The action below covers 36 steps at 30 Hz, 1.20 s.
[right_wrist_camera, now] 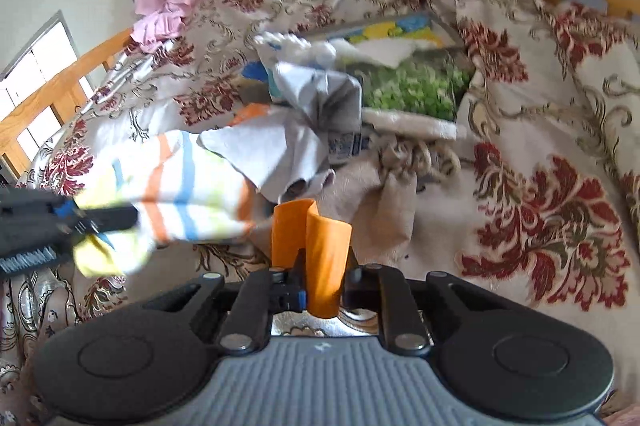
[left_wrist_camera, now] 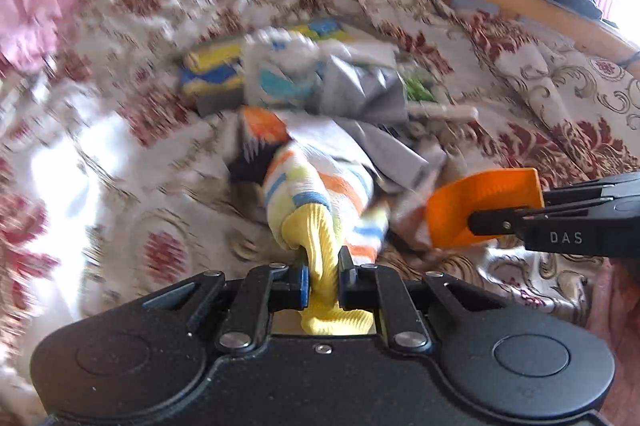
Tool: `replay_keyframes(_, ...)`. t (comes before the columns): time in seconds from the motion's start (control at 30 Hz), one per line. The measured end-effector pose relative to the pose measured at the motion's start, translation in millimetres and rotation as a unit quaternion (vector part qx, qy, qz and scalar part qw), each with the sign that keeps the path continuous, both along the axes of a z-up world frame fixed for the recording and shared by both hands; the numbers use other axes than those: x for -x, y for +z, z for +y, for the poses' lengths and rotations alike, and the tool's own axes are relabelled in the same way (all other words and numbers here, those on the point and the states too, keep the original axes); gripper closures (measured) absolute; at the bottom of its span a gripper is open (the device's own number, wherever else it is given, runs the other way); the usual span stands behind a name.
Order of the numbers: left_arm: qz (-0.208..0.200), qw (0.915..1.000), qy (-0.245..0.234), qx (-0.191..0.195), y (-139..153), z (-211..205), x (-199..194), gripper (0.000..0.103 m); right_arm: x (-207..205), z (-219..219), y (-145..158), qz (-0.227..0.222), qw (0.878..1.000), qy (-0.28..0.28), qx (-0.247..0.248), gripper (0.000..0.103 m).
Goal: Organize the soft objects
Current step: 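Carry the sock and orange piece with both tools over the painted tray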
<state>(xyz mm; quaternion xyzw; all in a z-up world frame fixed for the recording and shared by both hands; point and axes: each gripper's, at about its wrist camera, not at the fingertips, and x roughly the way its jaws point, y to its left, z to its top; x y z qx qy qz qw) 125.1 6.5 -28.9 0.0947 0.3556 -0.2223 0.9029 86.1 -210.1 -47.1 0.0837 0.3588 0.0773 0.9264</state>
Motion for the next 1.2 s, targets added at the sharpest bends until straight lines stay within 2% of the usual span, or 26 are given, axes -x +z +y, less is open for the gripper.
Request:
replay_keyframes(0.2,-0.056,0.9982,0.017,0.016,37.2,11.1,13.9,0.090,14.2,1.7,12.7,-0.057,0.998,0.009,0.003,0.088)
replay_keyframes(0.4,-0.092,0.9952,0.010,0.032,68.1,5.8,22.7,0.090,25.9,-4.5,27.1,-0.115,0.993,0.002,-0.011,0.088)
replay_keyframes(0.7,-0.125,0.9873,0.022,0.096,114.9,1.5,7.8,0.090,10.7,-27.0,49.5,-0.144,0.988,-0.023,-0.040,0.088)
replay_keyframes(0.87,-0.133,0.9850,0.029,0.105,123.9,-13.0,-24.0,0.090,-38.7,-38.3,71.4,-0.174,0.984,-0.028,-0.038,0.087)
replay_keyframes(1.0,-0.148,0.9826,0.026,0.109,128.0,-32.4,-56.0,0.090,-98.9,-46.2,82.3,-0.194,0.979,-0.043,-0.035,0.087)
replay_keyframes(1.2,-0.181,0.9763,0.036,0.113,127.3,-73.3,-117.5,0.090,-189.3,-74.0,72.4,-0.184,0.975,-0.084,-0.092,0.087)
